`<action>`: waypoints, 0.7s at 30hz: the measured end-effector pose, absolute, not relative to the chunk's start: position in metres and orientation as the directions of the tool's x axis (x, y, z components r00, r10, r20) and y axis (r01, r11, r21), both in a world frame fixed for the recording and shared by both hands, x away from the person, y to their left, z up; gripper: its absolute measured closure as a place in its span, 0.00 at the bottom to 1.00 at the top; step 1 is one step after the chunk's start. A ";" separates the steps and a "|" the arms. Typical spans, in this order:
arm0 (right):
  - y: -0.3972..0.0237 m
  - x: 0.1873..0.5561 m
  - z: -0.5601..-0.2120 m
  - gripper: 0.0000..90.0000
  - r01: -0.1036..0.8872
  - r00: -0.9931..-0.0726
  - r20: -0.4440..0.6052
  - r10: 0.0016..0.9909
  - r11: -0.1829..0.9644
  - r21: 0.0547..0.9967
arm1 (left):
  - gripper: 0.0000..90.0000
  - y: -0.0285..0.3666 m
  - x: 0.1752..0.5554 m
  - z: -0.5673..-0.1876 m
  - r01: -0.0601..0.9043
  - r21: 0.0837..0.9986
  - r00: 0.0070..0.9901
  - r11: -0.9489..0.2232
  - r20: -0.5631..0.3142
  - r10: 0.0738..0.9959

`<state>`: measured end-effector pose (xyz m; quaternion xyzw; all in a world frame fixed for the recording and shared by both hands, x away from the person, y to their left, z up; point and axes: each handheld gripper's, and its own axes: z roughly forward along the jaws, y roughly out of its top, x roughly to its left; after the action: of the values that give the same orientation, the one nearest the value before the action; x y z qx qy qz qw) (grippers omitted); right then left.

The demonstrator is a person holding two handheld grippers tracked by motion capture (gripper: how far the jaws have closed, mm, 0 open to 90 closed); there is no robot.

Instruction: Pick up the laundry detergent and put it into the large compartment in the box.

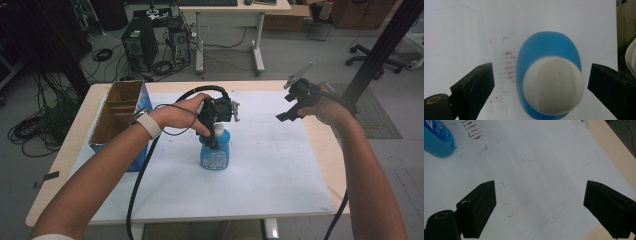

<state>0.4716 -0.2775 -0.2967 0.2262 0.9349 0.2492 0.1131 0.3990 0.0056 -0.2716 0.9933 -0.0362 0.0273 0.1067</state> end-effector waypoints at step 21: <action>-0.282 0.470 -0.296 0.12 0.369 -0.869 -0.098 0.485 0.767 0.525 | 0.13 0.005 0.400 -0.288 -0.074 0.211 0.997 -0.975 0.043 -0.066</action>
<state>0.4700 -0.2815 -0.2960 0.2288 0.9330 0.2530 0.1146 0.4002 0.0045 -0.2880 0.9935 -0.0354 0.0180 0.1068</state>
